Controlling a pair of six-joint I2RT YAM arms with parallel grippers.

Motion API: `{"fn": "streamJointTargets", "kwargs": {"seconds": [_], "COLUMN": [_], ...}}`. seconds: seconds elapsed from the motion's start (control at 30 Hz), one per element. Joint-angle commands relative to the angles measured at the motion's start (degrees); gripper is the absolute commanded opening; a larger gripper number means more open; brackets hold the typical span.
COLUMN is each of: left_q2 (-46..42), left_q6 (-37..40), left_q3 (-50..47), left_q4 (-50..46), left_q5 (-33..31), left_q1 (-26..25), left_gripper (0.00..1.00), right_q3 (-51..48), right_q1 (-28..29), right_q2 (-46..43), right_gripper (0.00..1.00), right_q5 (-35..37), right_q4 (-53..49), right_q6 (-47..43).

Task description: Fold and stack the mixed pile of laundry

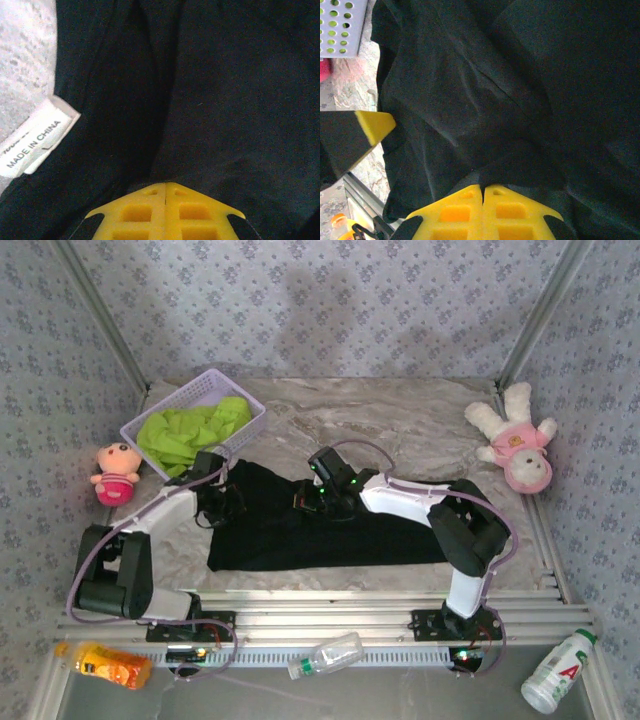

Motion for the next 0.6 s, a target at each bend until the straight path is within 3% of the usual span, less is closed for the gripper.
{"fn": "streamJointTargets", "kwargs": {"seconds": [0.0,0.27,0.4,0.43,0.57], "left_q2": [-1.8,-5.3,-5.1,-5.0,-3.9], "left_q6": [0.6,2.3,2.9,2.7,1.7], "left_q3": [1.9,0.4,-2.6,-3.5,-5.8], "left_q4": [-3.7,-6.5,-3.8,-2.4,2.4], "left_q5": [-0.3,-1.2,-0.7,-0.4,-0.8], "left_q1": [-0.4,-0.4,-0.4,-0.4,-0.4], "left_gripper": [0.0,0.0,0.34,0.38,0.41], "right_q3": [0.6,-0.6,-1.0,-1.0,-1.0], "right_q1": [-0.1,0.1,0.3,0.2,0.1], "right_q2": [0.0,-0.9,-0.4,-0.5,-0.7], "right_gripper": [0.01,0.01,0.01,0.01,0.01], "right_q5": [-0.2,0.6,0.1,0.2,0.6], "right_q4": [-0.9,-0.5,0.3,0.4,0.1], "right_q6": [0.1,0.4,0.8,0.8,0.9]}}
